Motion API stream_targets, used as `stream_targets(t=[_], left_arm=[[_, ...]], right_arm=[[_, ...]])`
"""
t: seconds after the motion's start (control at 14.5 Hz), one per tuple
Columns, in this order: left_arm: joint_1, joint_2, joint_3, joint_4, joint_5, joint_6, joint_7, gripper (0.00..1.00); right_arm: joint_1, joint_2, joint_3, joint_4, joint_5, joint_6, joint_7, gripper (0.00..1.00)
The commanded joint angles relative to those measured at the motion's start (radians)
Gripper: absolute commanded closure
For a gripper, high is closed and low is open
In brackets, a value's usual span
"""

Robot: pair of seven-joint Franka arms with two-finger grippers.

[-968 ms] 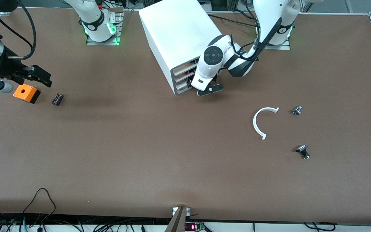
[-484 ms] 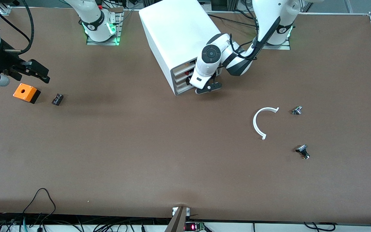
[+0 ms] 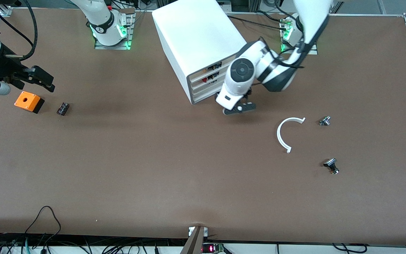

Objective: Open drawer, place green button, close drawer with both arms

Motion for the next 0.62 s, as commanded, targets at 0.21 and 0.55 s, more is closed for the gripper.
stream_targets(t=[0.21, 0.55], left_arm=[[0.160, -0.033, -0.002, 0.281, 0.081, -0.327, 0.351, 0.00], [0.324, -0.084, 0.002, 0.389, 0.073, -0.374, 0.694, 0.00]], right_arm=[[-0.022, -0.003, 0.006, 0.006, 0.030, 0.008, -0.065, 0.00], [-0.020, 0.004, 0.001, 0.011, 0.030, 0.017, -0.046, 0.00]])
